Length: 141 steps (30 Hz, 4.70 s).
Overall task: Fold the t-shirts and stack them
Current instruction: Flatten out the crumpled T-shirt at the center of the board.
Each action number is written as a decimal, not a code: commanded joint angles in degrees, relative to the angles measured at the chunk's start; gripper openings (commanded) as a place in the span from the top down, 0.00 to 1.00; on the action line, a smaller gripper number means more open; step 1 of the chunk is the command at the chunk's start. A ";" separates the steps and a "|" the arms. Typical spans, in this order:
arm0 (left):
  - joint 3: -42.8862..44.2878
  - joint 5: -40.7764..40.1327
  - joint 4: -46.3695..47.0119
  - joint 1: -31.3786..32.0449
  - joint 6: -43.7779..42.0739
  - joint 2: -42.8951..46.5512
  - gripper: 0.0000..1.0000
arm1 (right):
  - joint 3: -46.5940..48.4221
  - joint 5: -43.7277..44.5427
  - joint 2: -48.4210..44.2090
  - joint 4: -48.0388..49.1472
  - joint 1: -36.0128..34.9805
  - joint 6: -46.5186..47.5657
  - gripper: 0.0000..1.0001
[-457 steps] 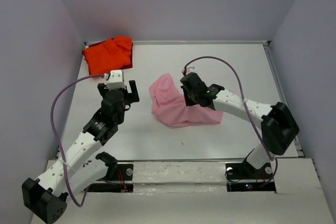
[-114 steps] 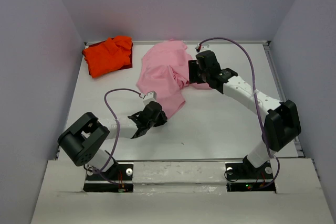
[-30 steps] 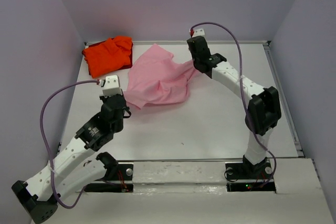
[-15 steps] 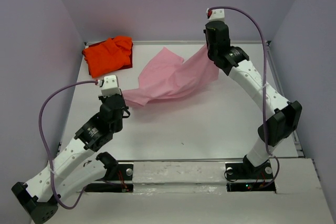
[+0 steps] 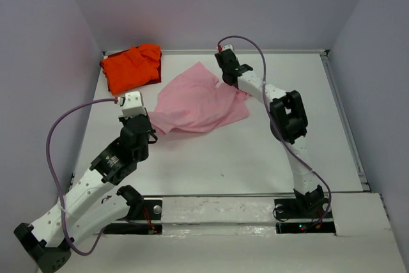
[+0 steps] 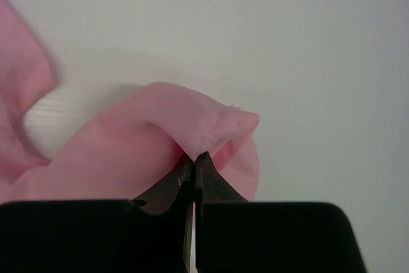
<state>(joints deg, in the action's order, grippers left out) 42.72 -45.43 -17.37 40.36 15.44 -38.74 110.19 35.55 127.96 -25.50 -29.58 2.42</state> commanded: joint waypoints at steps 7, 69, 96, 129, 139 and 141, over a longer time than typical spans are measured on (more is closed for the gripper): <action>-0.62 -0.36 2.95 -0.98 -0.85 0.60 1.00 | 25.70 -3.46 15.32 -10.19 0.40 -1.44 0.53; -1.24 3.07 4.71 -2.21 -1.73 1.30 1.00 | -42.77 -13.32 -27.39 5.46 -0.12 -19.47 1.00; 22.31 18.43 -0.48 -2.39 -8.23 13.43 1.00 | -36.29 -12.51 -91.65 -16.52 -0.12 -16.22 1.00; 29.96 19.15 25.27 -13.55 -15.09 -24.62 1.00 | -15.28 -2.24 -41.58 5.10 5.23 -4.80 1.00; 31.47 16.97 23.00 -9.69 -22.65 -17.79 1.00 | -15.52 -6.89 -54.10 3.71 5.24 -4.43 1.00; 27.80 17.91 21.33 -7.76 -21.17 -12.78 1.00 | -17.28 -9.79 -57.98 2.39 5.24 -5.22 1.00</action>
<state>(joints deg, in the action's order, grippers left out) 71.68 -25.82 1.26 30.22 -3.55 -59.09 92.53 28.47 79.24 -26.17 -24.40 -2.33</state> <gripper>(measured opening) 0.011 0.021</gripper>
